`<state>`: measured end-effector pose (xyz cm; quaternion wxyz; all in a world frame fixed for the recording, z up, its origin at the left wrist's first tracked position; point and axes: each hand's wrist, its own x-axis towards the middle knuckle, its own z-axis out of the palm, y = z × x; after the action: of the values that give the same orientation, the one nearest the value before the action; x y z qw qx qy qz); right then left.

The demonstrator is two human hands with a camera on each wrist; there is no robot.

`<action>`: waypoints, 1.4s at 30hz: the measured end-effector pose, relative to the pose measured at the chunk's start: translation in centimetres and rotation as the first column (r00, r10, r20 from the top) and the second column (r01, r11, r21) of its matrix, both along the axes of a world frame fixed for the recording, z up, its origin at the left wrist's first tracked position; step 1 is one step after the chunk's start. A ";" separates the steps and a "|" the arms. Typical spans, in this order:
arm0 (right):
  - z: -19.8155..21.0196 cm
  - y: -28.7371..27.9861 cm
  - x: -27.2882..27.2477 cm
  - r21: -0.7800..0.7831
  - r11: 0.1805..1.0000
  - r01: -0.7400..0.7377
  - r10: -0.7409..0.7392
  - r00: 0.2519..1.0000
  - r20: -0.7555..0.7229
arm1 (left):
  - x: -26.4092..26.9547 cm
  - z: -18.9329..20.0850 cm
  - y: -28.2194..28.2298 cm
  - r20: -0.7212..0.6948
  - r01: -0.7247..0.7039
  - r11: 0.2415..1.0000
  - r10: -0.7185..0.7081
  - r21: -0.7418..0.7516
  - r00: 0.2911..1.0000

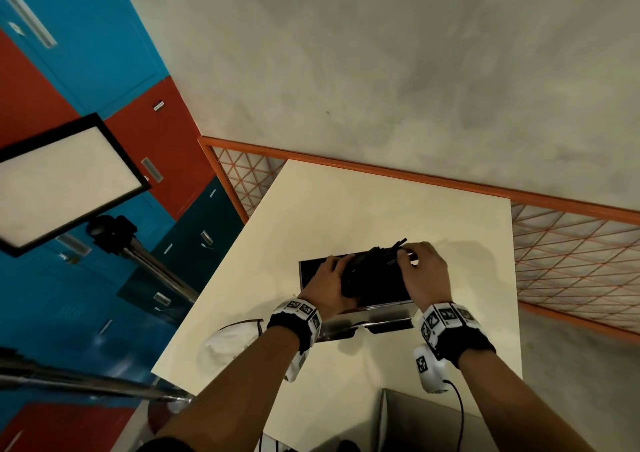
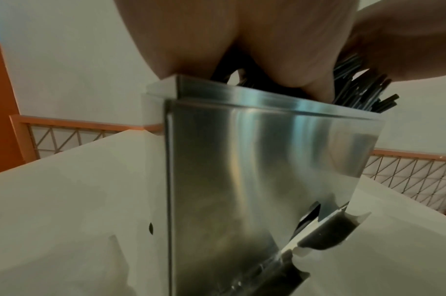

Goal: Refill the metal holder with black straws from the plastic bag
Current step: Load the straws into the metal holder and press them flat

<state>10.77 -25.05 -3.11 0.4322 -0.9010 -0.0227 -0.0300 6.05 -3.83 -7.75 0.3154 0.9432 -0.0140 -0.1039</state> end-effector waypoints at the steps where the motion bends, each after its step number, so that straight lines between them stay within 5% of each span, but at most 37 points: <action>1: 0.0 -0.3 0.1 0.025 0.999 0.036 -0.036 0.999 0.009 | 0.1 0.0 0.2 -0.023 0.006 1.000 -0.005 0.014 1.000; 8: -0.8 -0.1 0.5 0.193 0.981 0.026 0.021 0.971 -0.239 | 1.1 1.0 -0.6 -0.119 0.123 0.973 -0.101 0.194 0.988; 19: 0.3 -0.6 0.1 0.271 0.959 -0.079 0.138 0.968 -0.207 | 1.3 0.9 -0.5 -0.095 0.144 0.971 -0.127 0.192 0.987; 25: 2.3 -3.9 1.1 -0.169 0.975 -0.144 0.140 0.990 -0.036 | 0.1 0.5 2.2 -0.069 0.091 0.996 -0.089 0.018 0.994; 28: 3.3 -4.3 0.1 -0.428 0.851 -0.305 0.234 0.949 -0.212 | -0.8 0.6 1.8 -0.009 0.043 0.999 -0.043 -0.029 0.999; 32: 1.9 -3.0 -1.5 -0.425 0.764 -0.485 0.309 0.854 -0.418 | -1.8 0.0 0.7 0.147 -0.004 0.994 -0.012 0.108 0.989; 42: 1.0 1.1 -1.5 -0.511 0.683 -0.523 0.323 0.843 -0.430 | -2.1 0.1 -0.1 0.229 -0.091 0.973 0.041 0.212 0.972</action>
<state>9.31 -23.99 -2.11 0.1106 -0.9533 -0.1741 0.2206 3.93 -3.91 -7.68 0.2082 0.9780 -0.0063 0.0125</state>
